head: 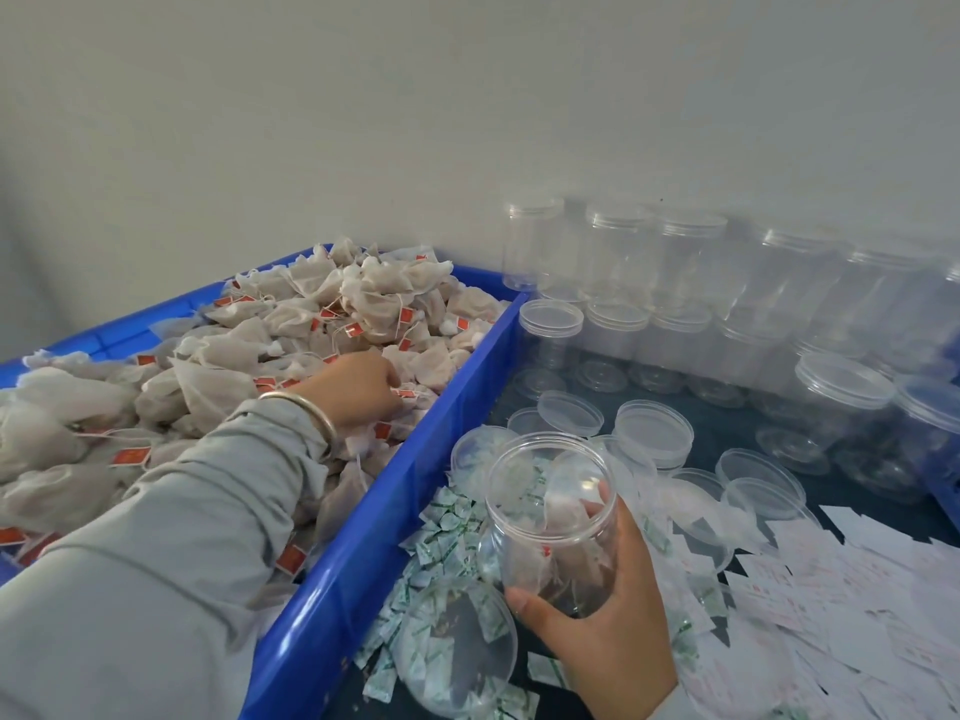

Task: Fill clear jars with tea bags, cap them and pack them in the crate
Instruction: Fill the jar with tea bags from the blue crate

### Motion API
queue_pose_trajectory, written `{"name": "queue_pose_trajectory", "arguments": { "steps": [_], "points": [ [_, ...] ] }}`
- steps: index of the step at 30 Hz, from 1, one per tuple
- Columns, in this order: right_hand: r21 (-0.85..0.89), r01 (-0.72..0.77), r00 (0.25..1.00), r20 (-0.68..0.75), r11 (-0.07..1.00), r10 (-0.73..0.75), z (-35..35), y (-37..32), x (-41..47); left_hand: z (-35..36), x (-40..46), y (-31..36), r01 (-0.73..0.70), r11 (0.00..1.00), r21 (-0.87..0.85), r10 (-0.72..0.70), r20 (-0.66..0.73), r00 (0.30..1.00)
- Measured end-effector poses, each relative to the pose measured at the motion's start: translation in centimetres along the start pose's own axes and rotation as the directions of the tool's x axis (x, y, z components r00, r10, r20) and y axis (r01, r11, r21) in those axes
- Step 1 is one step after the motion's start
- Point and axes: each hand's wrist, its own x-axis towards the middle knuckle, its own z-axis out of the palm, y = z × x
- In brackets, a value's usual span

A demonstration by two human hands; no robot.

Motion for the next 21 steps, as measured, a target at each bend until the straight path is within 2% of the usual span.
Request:
{"name": "queue_pose_trajectory", "arguments": {
  "steps": [2,6,12,15,18,21],
  "points": [
    [0.002,-0.005,1.0,0.008,1.0,0.005,0.0,0.0,0.0,0.8,0.1,0.1,-0.016,0.998,0.065,0.014,0.039,0.999],
    [-0.009,-0.006,1.0,0.015,1.0,0.007,-0.1,-0.1,-0.1,0.4,0.0,-0.3,0.022,0.985,0.171,-0.016,-0.036,0.999],
    [-0.002,0.014,0.999,0.032,1.0,-0.014,-0.1,0.1,-0.1,-1.5,0.4,-1.2,0.081,0.987,0.139,-0.066,-0.111,0.992],
    [0.011,0.016,0.999,0.032,1.0,-0.017,0.0,0.2,-0.1,-1.5,-0.1,-0.5,0.086,0.992,0.097,-0.08,-0.062,0.995],
    [0.013,0.018,0.999,0.03,1.0,-0.018,0.0,0.2,-0.1,-0.9,-0.7,0.2,0.073,0.98,0.185,-0.082,0.039,0.996],
    [0.002,0.033,0.999,0.026,0.999,-0.033,0.0,0.3,0.0,-1.5,-0.7,0.2,0.076,0.981,0.18,-0.082,0.025,0.996]
  ]
}}
